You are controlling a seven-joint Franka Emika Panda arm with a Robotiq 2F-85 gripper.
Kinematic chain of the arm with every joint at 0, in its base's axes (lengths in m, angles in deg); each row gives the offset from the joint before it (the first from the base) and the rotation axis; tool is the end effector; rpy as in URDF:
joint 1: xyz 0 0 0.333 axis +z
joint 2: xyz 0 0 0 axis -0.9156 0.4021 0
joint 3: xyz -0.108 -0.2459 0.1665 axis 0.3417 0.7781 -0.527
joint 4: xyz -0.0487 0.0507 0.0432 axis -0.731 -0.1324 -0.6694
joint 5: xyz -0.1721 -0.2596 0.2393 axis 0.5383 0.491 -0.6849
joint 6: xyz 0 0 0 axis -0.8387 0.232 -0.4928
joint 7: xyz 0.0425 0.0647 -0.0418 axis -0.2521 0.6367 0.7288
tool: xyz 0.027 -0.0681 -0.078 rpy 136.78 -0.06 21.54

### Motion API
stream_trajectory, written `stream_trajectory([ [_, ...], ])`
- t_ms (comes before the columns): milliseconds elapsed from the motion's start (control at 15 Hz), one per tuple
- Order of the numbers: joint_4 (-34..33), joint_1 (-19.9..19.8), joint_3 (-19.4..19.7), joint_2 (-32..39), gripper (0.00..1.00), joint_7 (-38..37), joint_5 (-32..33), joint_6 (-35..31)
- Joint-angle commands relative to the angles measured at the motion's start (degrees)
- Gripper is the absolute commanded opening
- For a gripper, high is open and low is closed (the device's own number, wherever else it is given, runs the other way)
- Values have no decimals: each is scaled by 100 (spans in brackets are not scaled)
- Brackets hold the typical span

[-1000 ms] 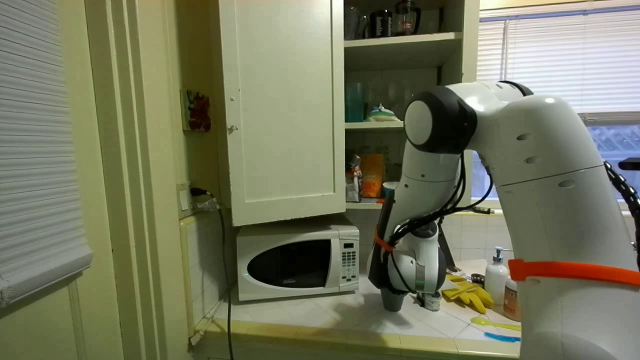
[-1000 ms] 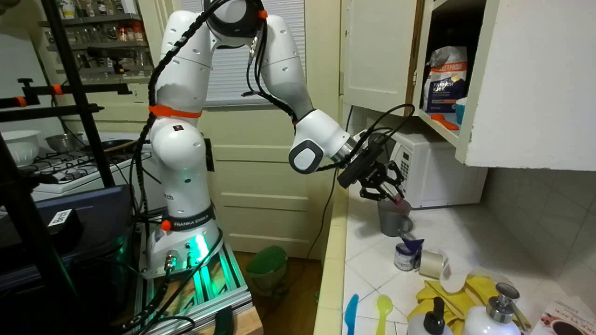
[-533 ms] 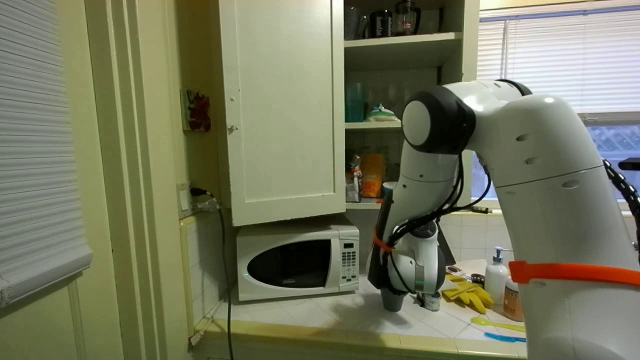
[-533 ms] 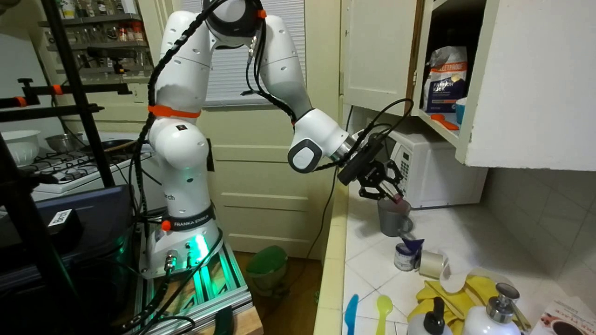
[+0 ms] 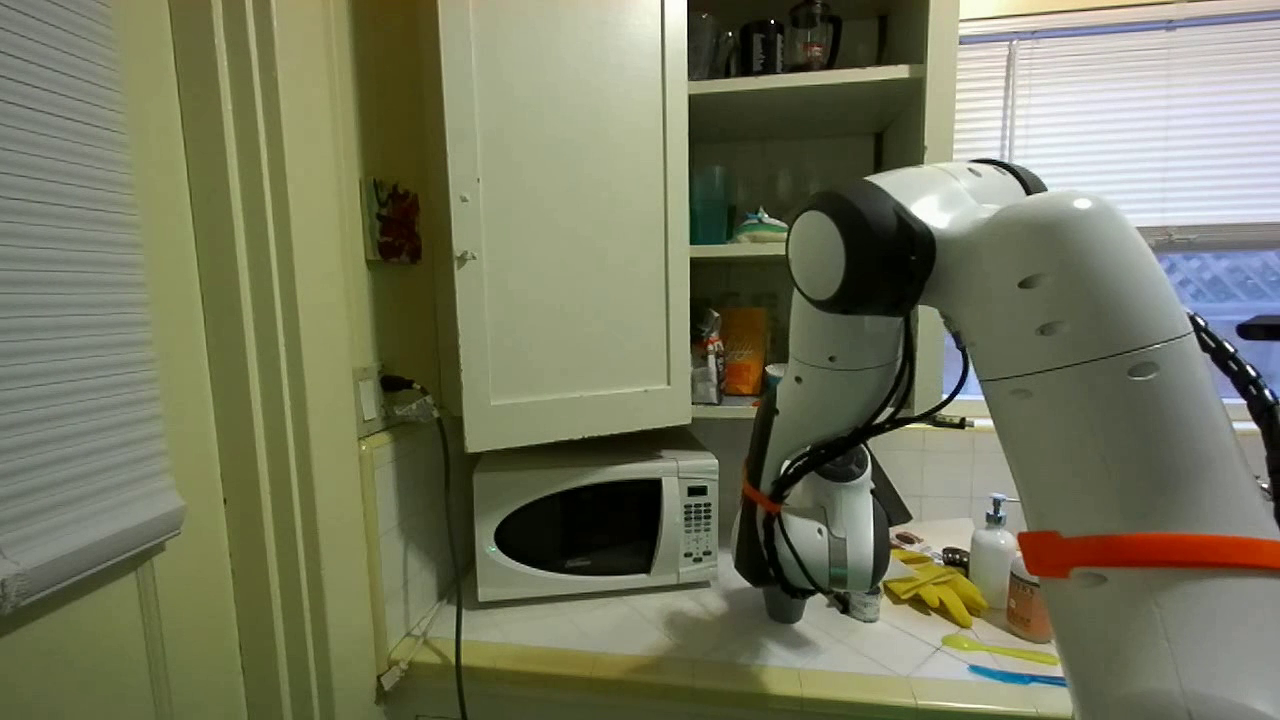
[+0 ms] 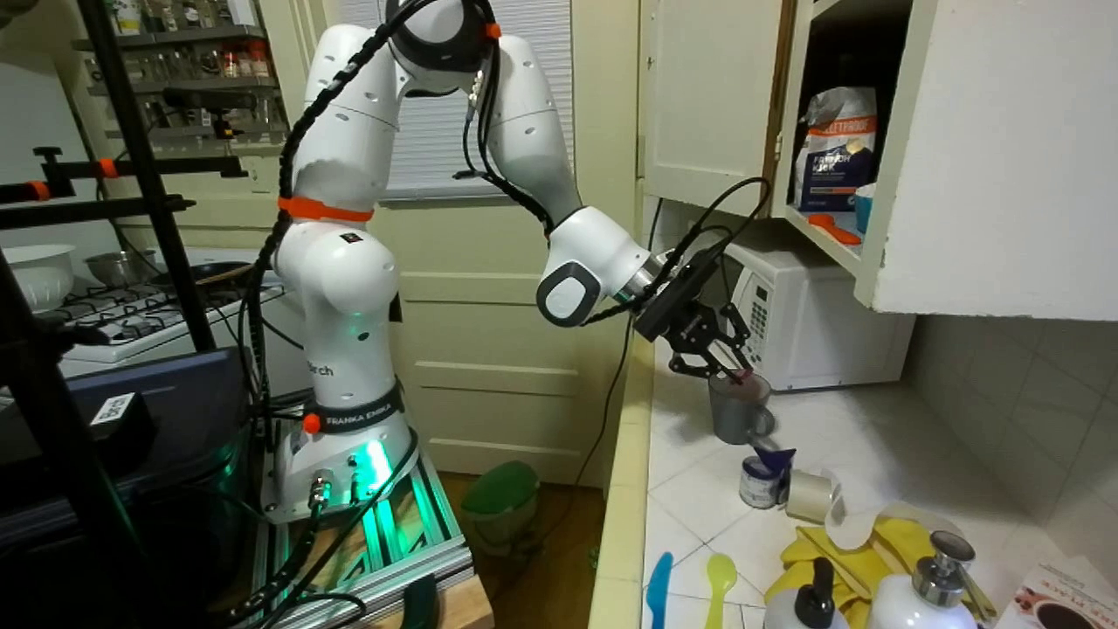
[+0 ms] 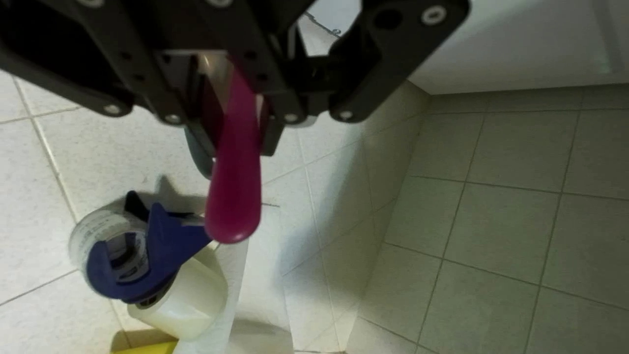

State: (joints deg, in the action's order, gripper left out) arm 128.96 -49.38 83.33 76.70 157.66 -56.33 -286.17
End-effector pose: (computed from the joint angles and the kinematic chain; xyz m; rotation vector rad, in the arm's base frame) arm 0.4208 -0.1844 0.2608 1.8508 1.2921 0.1827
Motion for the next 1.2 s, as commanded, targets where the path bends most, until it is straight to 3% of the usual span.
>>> stream_trajectory([
  [0, -63, 372, 264, 260, 6, 789, -146, -49],
  [533, -260, 994, 802, 832, 6, 1013, 34, 114],
  [600, -282, 1081, 887, 901, 32, 1030, 48, 74],
  [667, -295, 1151, 951, 937, 51, 1018, 84, 52],
  [1133, -181, 1636, 1389, 780, 99, 854, 268, -23],
])
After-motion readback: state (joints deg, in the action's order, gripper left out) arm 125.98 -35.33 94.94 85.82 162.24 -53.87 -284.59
